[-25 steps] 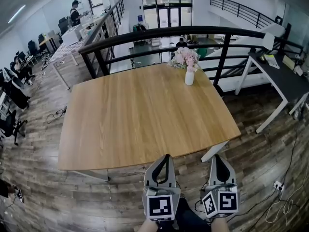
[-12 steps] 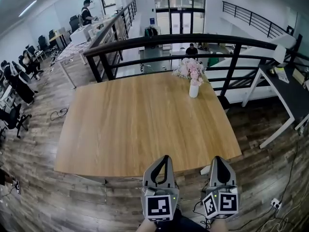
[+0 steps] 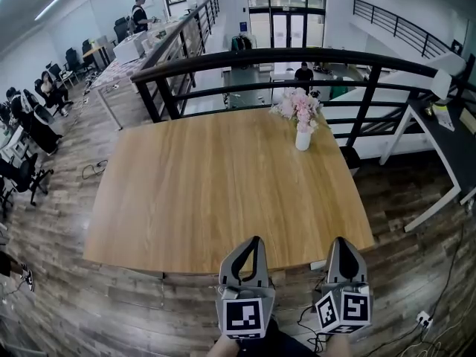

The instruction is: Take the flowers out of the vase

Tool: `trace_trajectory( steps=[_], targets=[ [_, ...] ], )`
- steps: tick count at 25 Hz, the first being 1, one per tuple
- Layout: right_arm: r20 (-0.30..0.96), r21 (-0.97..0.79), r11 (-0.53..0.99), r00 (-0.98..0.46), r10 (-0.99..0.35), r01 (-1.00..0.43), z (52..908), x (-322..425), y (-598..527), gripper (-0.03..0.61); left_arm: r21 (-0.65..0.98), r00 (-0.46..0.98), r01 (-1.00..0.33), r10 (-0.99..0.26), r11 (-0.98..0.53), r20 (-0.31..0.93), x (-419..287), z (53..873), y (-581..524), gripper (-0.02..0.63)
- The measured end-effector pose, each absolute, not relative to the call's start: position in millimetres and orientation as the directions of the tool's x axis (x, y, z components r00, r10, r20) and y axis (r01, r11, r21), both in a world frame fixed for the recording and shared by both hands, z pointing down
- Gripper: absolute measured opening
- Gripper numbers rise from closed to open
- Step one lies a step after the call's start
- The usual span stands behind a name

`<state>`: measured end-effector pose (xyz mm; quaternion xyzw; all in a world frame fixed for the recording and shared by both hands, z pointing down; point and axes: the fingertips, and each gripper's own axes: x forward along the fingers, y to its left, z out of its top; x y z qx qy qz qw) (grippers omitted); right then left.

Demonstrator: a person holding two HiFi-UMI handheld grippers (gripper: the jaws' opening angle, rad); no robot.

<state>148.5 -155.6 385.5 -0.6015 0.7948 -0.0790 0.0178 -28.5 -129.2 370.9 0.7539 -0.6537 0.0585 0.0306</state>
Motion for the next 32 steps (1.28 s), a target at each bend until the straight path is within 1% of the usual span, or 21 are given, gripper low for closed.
trace_trajectory(
  steps=[9, 32],
  targets=[
    [0.084, -0.148, 0.248, -0.262, -0.961, -0.957, 390, 148, -172, 0.009, -0.028, 0.137, -0.989, -0.980, -0.142, 0.143, -36, 375, -150, 0.035],
    [0.105, -0.128, 0.205, -0.219, -0.970, -0.970, 396, 130, -304, 0.009, -0.006, 0.183, -0.983, -0.972, -0.186, 0.146, -55, 384, -285, 0.035]
  ],
)
